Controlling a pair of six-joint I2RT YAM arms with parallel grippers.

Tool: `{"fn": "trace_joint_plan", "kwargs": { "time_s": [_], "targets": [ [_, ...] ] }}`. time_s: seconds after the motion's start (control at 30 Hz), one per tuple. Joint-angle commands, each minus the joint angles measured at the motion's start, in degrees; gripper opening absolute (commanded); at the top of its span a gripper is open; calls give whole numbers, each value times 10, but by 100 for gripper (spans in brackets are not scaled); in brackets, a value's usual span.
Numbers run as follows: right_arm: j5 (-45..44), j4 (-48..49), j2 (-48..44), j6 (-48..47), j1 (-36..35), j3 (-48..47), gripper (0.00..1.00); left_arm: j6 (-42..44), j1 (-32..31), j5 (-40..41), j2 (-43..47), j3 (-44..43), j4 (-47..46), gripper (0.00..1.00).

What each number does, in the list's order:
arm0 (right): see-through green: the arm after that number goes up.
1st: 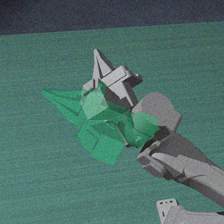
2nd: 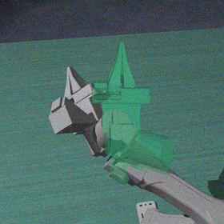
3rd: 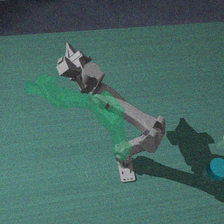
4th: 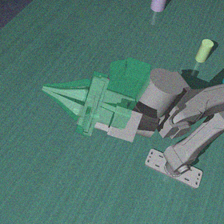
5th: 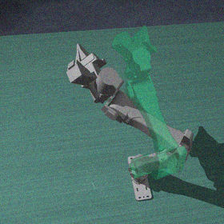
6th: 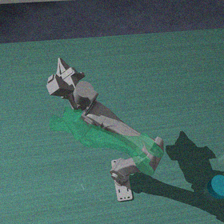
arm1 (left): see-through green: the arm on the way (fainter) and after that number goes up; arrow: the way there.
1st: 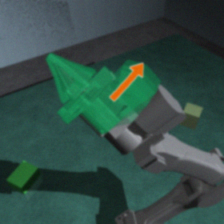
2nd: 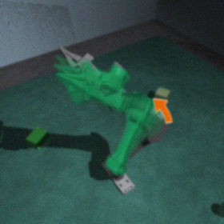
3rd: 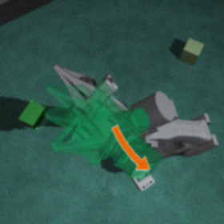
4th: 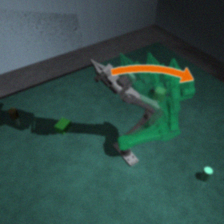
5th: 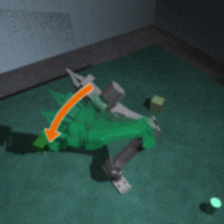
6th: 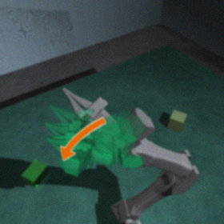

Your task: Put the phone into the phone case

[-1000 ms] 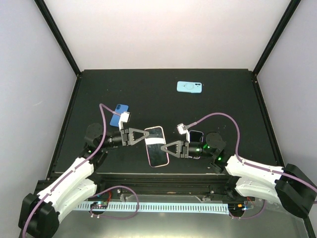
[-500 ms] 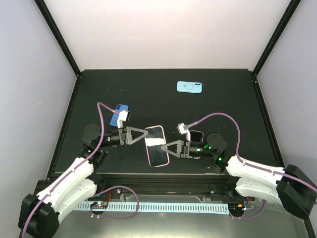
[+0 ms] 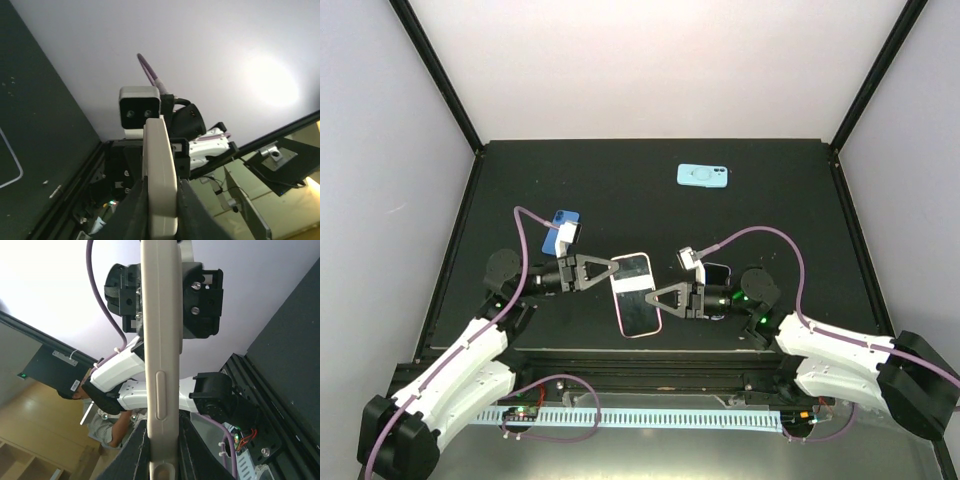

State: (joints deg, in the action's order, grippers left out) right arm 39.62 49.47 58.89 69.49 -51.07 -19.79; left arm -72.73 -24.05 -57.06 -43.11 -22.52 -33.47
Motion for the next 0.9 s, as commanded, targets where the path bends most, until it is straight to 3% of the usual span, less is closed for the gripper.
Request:
{"fn": "trace_joint_plan", "kwargs": {
  "time_s": [0.0, 0.03, 0.23, 0.4, 0.67, 0.8, 0.87],
  "targets": [
    [-15, -8, -11, -12, 1, -14, 6, 52, -1, -2, 3, -42, 65, 2],
    [-22, -19, -15, -16, 0, -16, 5, 48, -1, -2, 1, -43, 69, 6],
    [-93, -69, -38, -25, 1, -37, 4, 25, 0, -9, -3, -47, 70, 49],
    [-165, -81, -40, -9, 0, -43, 4, 32, -2, -11, 5, -16, 68, 64],
    [-241, -78, -30, 8, 0, -54, 4, 36, -13, -19, 6, 13, 74, 72],
    [-243, -73, -12, 8, 1, -65, 4, 57, -21, -18, 0, 9, 101, 67],
    [-247, -71, -4, 8, 0, -65, 4, 62, -21, -20, -5, 9, 109, 59]
  ]
}}
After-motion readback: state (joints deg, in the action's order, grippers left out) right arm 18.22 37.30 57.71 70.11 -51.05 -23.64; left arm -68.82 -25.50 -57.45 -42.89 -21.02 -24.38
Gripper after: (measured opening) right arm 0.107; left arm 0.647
